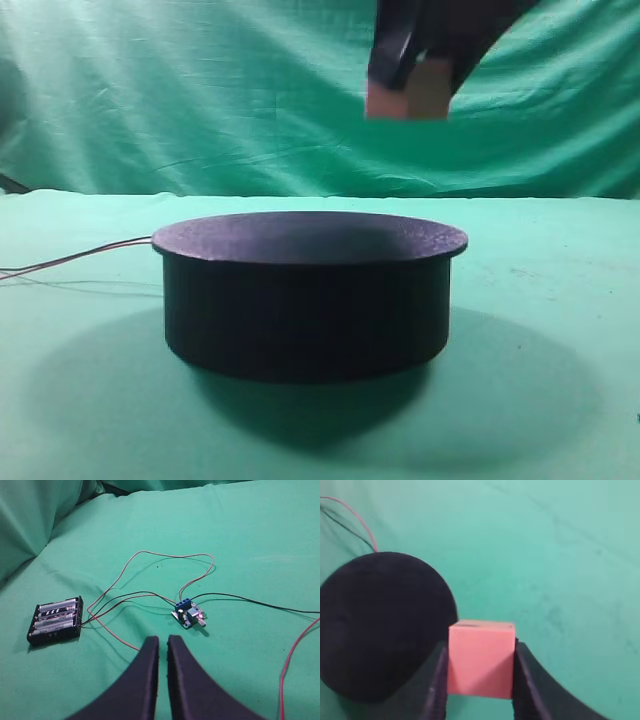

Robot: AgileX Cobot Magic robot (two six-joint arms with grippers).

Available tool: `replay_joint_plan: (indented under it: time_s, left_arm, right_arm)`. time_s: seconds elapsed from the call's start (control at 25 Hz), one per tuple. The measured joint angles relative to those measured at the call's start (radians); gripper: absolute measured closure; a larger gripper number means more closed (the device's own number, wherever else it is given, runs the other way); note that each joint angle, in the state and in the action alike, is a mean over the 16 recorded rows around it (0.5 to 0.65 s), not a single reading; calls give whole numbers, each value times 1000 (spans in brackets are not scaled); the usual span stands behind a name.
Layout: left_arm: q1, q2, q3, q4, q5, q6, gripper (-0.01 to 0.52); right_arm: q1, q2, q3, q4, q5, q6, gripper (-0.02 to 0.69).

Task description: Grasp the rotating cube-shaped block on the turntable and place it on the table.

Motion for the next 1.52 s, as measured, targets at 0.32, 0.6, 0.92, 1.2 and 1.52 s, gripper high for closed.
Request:
replay_joint_plan:
  time_s: [0.32,0.6,0.92,1.2,1.52]
  left_arm:
    - [0,0,0,0,0,0,514]
    - [0,0,0,0,0,0,514]
    - [0,0,0,0,0,0,514]
    - [0,0,0,0,0,0,514]
    - [0,0,0,0,0,0,514]
  right_arm:
    - [-24,22,144,35,-96,17,300]
    - [-24,-7,119,43,-47,47,198]
    - [-24,-221,70,16,125,106,405]
    - [-24,-466,129,4,184,137,638]
    - [-24,-635,209,15,131,119,665]
